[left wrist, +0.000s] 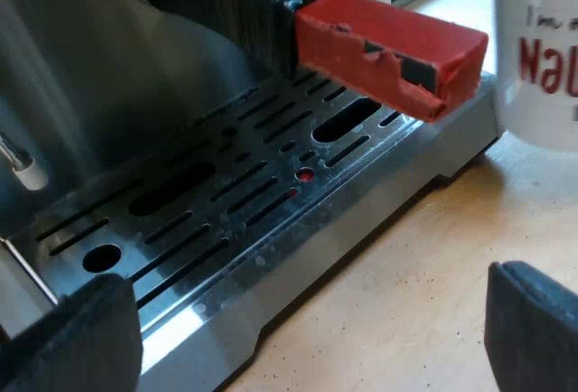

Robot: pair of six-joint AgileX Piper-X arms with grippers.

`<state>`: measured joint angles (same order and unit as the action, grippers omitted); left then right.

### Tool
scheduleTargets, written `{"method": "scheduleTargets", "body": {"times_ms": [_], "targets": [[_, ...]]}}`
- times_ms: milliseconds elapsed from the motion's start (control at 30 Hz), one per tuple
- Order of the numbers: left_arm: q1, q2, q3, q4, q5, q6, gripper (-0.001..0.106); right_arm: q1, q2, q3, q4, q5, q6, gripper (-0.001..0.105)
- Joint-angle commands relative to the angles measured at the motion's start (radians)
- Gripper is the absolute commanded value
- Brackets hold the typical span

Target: Place mug into machine

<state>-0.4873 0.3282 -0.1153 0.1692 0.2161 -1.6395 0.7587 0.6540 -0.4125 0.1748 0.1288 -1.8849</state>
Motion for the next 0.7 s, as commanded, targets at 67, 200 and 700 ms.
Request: {"method": "scheduleTargets", "body": {"times_ms": [67, 200, 700], "targets": [[-0.004, 0.0, 0.0, -0.019, -0.032, -0.005, 0.078, 0.076, 0.095, -0.019, -0.187, 0.071, 0.004, 0.0], [-0.004, 0.0, 0.0, -0.019, -0.055, -0.038, 0.078, 0.121, 0.209, -0.019, -0.347, 0.13, 0.067, 0.0], [-0.004, 0.0, 0.0, -0.027, -0.055, -0.039, 0.078, 0.134, 0.613, -0.142, -0.665, 0.144, 0.117, 0.0]]}}
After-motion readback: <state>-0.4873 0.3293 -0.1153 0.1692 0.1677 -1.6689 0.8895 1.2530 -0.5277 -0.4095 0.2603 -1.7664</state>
